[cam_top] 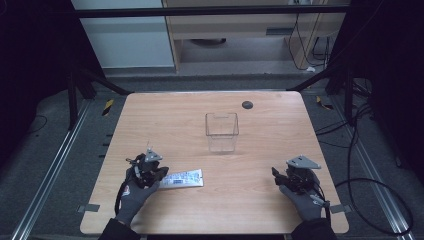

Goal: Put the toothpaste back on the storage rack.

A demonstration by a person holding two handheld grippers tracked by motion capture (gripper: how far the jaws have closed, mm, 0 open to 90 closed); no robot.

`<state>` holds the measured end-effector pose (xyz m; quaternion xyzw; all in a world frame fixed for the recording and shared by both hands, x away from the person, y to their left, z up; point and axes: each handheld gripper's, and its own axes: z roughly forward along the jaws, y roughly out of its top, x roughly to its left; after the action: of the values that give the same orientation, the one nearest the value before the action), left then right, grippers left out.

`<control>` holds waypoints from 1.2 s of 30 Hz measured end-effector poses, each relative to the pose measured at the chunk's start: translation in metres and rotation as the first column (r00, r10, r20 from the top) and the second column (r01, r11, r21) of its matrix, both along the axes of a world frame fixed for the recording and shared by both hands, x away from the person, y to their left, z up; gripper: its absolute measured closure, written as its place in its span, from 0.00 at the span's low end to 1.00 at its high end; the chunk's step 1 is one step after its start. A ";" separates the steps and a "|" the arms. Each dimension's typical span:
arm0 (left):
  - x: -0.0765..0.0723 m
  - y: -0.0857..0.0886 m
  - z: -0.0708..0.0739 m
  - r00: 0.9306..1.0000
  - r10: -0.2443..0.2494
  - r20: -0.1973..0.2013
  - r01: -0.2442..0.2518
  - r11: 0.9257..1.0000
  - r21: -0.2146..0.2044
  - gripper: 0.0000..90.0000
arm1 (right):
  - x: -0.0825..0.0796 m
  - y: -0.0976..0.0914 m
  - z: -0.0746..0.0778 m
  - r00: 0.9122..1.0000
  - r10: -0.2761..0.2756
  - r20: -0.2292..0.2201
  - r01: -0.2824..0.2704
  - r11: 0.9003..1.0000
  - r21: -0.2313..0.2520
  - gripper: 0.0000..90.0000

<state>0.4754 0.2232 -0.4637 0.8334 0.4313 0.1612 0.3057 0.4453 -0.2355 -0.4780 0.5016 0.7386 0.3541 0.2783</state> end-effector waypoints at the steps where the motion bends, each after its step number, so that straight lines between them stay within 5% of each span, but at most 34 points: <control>1: 0.000 0.000 0.000 1.000 0.000 -0.001 0.000 1.000 0.002 0.99 | 0.000 0.000 0.000 1.000 0.000 0.000 0.000 1.000 0.000 0.41; 36: -0.034 0.002 0.002 0.998 -0.049 -0.049 0.050 0.999 0.016 0.99 | 0.000 -0.005 -0.001 1.000 -0.012 -0.006 0.012 1.000 0.011 0.41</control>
<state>0.4411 0.2249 -0.4620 0.8501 0.4163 0.1370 0.2920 0.4454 -0.2404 -0.4788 0.5086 0.7345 0.3552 0.2752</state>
